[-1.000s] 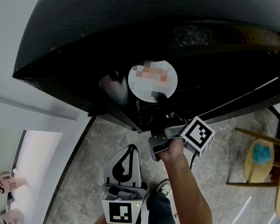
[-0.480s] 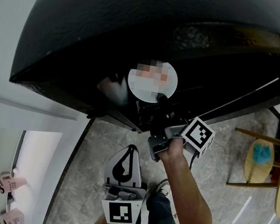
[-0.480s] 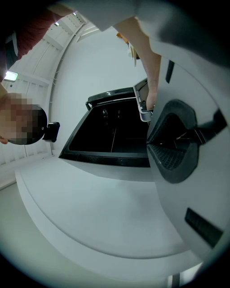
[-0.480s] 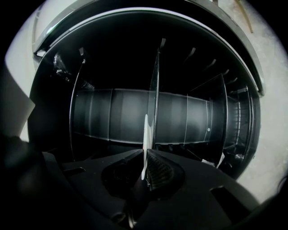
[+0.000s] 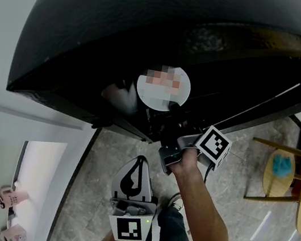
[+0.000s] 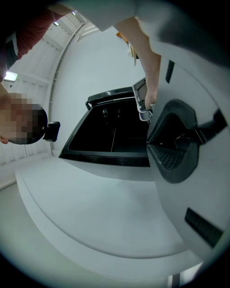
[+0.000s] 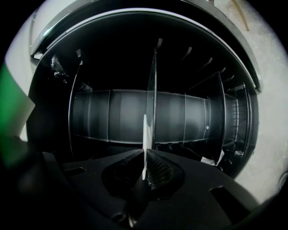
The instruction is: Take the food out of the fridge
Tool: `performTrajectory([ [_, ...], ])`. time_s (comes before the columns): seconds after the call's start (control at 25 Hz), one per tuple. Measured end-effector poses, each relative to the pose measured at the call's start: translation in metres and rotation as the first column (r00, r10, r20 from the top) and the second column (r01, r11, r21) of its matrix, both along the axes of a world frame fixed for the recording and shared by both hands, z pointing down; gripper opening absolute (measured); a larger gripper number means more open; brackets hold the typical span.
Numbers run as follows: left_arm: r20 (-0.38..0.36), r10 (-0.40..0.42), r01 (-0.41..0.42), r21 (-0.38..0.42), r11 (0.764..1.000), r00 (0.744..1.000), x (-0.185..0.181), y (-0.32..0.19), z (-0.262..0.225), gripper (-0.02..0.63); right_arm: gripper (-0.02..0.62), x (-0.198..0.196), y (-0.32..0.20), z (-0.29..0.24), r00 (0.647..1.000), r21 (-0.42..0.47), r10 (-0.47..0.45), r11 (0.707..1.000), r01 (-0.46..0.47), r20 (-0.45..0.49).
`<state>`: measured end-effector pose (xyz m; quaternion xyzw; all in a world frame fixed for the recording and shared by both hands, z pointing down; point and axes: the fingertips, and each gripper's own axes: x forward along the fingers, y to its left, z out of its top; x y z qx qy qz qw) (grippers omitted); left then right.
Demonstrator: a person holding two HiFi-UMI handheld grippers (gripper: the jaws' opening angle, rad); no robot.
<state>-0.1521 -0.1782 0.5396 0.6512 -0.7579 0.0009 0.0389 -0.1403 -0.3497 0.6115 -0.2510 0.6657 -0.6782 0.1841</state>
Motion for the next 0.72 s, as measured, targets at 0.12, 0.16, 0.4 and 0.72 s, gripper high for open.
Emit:
performTrajectory([
  [0.12,0.002,0.000,0.000,-0.001,1.000,1.000,-0.0007,-0.0005,-0.0004,0.014,0.035,-0.0003,0.0002,-0.0007,1.000,0.000,-0.001,1.000,0.001,0.003],
  [0.16,0.002,0.000,0.000,-0.001,1.000,1.000,-0.0009,-0.0006,-0.0004,0.014,0.035,-0.0001,0.0005,-0.0009,1.000,0.000,-0.001,1.000,0.001,0.004],
  [0.4,0.004,-0.001,0.001,0.004,1.000,1.000,-0.0013,-0.0008,-0.0012,0.014,0.035,0.0022,0.0026,-0.0022,1.000,-0.001,0.001,1.000,-0.001,0.011],
  [0.72,-0.002,0.004,-0.004,0.004,1.000,1.000,0.0011,-0.0012,0.0003,0.014,0.035,0.0082,0.0096,-0.0029,1.000,-0.001,0.009,1.000,-0.009,0.013],
])
